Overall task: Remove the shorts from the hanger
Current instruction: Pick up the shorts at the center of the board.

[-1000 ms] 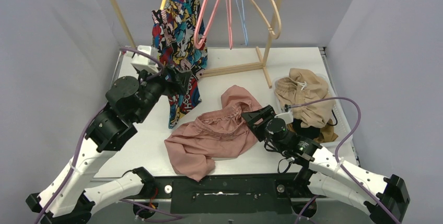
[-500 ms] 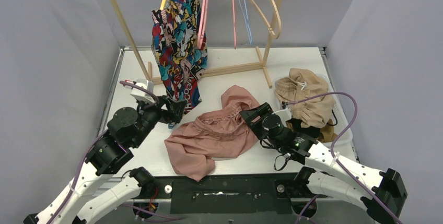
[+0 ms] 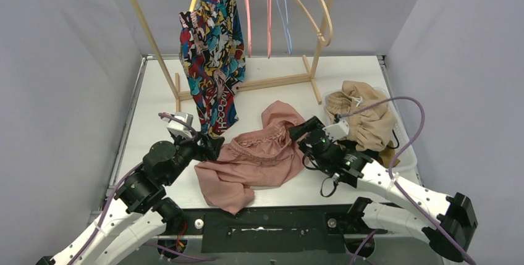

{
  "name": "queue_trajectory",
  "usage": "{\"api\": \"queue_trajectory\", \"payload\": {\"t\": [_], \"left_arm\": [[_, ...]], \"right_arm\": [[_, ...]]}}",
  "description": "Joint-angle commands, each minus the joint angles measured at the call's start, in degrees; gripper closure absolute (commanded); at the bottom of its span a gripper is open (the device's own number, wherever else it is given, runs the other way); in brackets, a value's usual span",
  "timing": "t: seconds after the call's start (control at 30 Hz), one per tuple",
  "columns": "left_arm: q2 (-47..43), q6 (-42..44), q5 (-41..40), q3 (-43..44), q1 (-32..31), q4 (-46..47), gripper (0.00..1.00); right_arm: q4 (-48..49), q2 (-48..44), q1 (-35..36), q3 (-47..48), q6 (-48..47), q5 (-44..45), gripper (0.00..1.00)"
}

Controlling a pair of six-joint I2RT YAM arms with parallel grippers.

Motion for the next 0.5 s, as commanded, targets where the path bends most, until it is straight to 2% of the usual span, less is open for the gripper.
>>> {"api": "queue_trajectory", "payload": {"t": [0.0,0.1,0.2,0.37,0.47], "left_arm": [[-4.4,2.4,0.1,-2.7,0.4,3.6,0.22],[-7.8,2.9,-2.7,-2.4,0.3,1.6,0.21],[-9.9,2.7,-3.8,-2.8,0.3,1.4,0.21],[-9.0,2.0,-2.1,-2.1,0.8,-0.4,0.21],[-6.9,1.8,0.0,-1.9,0.8,-0.5,0.21]], "right_arm": [[0.6,9.9,3.6,13.1,-10.0,6.8,0.33],[0.0,17.2,9.0,19.4,-13.4,12.9,0.32],[-6.0,21.6,10.9,22.9,-9.4,15.2,0.31],[-4.7,18.7,11.2,16.7,-1.6,18.9,0.31],[-0.2,15.3,11.1,13.1,-2.5,18.9,0.31]]}}
